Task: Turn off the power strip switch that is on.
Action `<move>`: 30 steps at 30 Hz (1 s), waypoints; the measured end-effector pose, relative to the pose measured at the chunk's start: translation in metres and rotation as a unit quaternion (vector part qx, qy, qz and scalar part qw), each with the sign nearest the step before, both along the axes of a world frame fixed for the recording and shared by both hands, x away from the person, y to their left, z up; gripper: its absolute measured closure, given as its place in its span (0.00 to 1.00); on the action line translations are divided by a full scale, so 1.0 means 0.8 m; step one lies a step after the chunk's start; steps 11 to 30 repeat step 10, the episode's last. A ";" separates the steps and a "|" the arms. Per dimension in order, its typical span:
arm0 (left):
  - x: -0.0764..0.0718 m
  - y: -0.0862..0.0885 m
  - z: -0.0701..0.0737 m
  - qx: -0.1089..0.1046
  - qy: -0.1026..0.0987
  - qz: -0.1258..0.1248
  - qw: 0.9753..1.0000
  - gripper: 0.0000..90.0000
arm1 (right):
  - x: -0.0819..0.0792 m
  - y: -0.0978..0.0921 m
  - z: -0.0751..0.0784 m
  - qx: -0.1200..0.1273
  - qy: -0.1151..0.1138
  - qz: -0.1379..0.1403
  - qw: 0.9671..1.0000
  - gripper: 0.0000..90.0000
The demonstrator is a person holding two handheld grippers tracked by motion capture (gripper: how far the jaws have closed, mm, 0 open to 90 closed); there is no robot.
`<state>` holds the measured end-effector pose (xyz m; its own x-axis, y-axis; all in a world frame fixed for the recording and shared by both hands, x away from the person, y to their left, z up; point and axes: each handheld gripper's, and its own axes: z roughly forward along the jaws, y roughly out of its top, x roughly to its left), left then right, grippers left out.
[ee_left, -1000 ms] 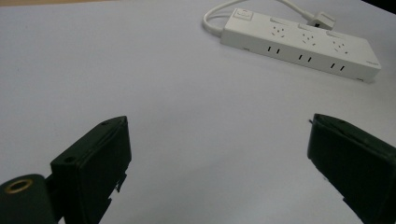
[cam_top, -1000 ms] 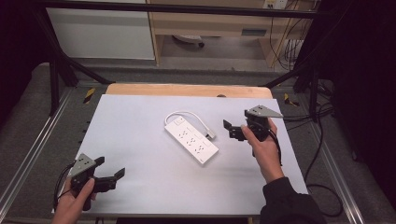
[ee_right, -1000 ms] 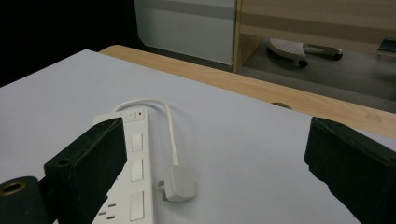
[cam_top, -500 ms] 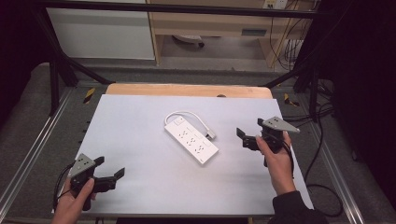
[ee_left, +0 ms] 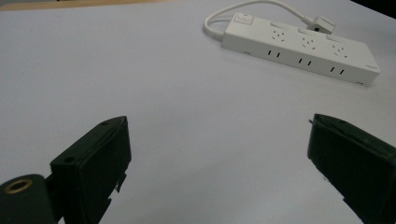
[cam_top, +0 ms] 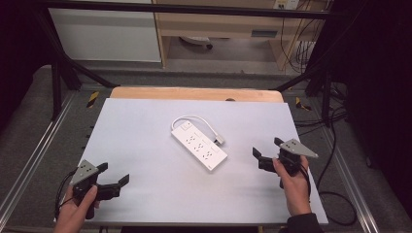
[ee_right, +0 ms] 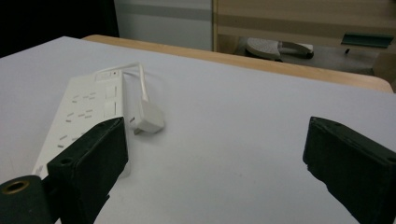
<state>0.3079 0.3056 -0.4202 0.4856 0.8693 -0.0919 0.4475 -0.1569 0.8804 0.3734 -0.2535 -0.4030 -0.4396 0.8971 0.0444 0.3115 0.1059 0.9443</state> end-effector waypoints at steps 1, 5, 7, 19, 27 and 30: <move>0.000 0.000 0.000 -0.001 -0.001 0.001 1.000 0.07 | -0.002 -0.001 -0.005 0.000 0.001 0.000 1.000 0.08; -0.001 0.001 0.000 -0.002 0.000 0.001 1.000 0.07 | -0.008 0.000 -0.020 -0.001 0.015 -0.001 1.000 0.07; -0.001 0.001 0.000 0.000 0.000 0.002 1.000 0.07 | -0.009 0.004 -0.028 -0.013 0.031 0.001 0.999 0.06; -0.003 0.001 0.001 0.000 -0.002 0.003 1.000 0.07 | -0.007 0.016 -0.045 -0.027 0.071 0.005 0.997 0.04; -0.003 0.001 0.001 0.000 -0.002 0.003 1.000 0.07 | -0.007 0.016 -0.045 -0.027 0.071 0.005 0.997 0.04; -0.003 0.001 0.001 0.000 -0.002 0.003 1.000 0.07 | -0.007 0.016 -0.045 -0.027 0.071 0.005 0.997 0.04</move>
